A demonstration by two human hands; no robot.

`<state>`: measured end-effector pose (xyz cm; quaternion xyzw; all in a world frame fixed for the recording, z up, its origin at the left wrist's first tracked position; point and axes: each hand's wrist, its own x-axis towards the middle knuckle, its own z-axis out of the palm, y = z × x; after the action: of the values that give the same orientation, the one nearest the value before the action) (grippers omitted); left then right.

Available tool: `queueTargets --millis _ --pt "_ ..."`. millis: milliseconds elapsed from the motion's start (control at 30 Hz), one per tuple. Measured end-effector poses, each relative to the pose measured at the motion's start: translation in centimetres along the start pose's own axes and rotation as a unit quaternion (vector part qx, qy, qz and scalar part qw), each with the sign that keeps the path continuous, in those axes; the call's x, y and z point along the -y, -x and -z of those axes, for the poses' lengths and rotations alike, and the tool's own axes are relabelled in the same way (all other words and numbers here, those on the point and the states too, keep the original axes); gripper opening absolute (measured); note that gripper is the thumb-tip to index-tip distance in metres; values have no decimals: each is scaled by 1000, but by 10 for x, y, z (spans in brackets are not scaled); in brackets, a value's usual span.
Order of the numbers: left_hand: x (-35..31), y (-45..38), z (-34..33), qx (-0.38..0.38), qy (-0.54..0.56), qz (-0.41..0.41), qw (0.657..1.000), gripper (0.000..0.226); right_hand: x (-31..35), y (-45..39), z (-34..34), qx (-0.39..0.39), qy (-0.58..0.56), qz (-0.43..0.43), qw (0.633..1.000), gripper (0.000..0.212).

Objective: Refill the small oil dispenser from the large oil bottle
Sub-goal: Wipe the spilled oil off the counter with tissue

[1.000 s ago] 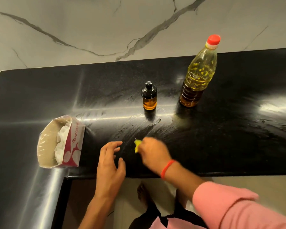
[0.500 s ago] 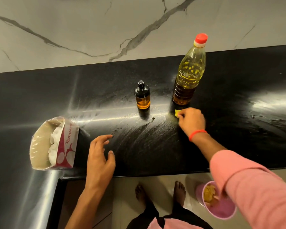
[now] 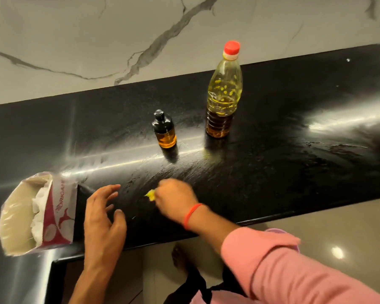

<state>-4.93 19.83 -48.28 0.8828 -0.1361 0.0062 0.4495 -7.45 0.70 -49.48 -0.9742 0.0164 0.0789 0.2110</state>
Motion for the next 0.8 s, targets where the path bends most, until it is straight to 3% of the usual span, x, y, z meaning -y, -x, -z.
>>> queueTargets --millis 100,233,300,367,433,500,633,733,800 --pt "1 -1 -4 7 2 1 1000 66 -102 29 36 -97 5 -174 980 28" --pt "0 2 -8 21 4 2 1000 66 -235 109 87 -214 8 -417 883 20" --pt "1 3 -7 22 6 -4 1000 70 -265 135 102 -239 -6 -501 832 15" --pt "2 4 -5 22 13 -2 1000 77 -264 132 104 -249 -24 -539 804 16" --pt "2 4 -6 24 16 5 1000 84 -235 105 94 -252 -47 -511 821 19" --pt "-2 3 -10 25 21 4 999 86 -181 68 74 -215 -53 -444 868 22" --pt "-12 -1 -22 30 36 -14 999 88 -46 27 26 -97 -31 -180 978 12" --pt "-15 -6 -28 39 41 -20 998 89 -10 51 7 -10 -15 -14 1000 6" --pt "-14 -8 -31 46 38 -14 998 88 -35 69 6 -39 8 -9 999 10"
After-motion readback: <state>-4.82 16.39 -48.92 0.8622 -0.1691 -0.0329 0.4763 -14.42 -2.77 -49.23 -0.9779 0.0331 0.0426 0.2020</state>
